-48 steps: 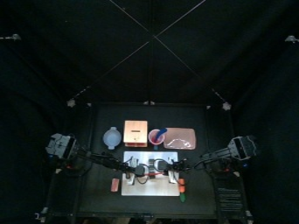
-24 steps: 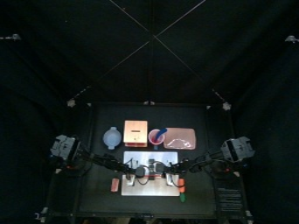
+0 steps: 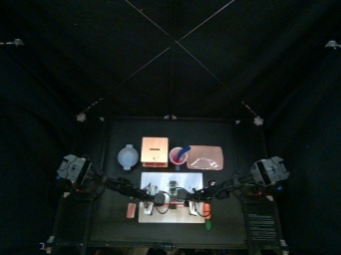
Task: Place sushi on board then cut the sushi with the knife then place the pieces on the plate
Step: Cut the sushi into 4 pieces
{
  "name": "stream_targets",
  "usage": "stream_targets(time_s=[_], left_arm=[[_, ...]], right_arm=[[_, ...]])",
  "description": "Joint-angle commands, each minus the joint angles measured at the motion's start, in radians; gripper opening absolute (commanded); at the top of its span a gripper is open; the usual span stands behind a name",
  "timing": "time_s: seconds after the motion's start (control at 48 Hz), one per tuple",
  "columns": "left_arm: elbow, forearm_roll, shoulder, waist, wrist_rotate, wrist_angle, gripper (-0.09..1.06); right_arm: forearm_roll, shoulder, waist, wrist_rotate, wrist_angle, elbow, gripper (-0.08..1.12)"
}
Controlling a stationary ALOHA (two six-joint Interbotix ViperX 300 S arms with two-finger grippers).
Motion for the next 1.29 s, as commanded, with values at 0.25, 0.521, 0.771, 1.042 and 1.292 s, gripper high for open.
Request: stream_targets(time_s=[0.25,0.521,0.771,1.042,1.292], left_arm=[[-0.025,0.006,-0.106,-0.008,0.006,0.002,0.59],[-0.006,0.043,-0.187,-0.002,0.006,0.006,0.70],[0.021,0.080,-0.253,0.011,0.005,-0.002,0.70],[0.051,0.092,-0.282,0.031,0.006,-0.032,0.69],[0.057,0.104,-0.281,0.060,0.005,-0.052,0.69]], right_arm=[[-0.038,-0.155,-0.006,0.000,0.043,-0.011,0.30],[-0.051,-0.233,-0.008,0.002,0.127,0.009,0.30],[-0.020,-0.374,-0.011,0.005,0.239,0.061,0.30],[0.123,-0.583,-0.031,0.009,0.368,0.176,0.30],[0.167,-0.715,-0.089,0.089,0.485,0.287,0.31]])
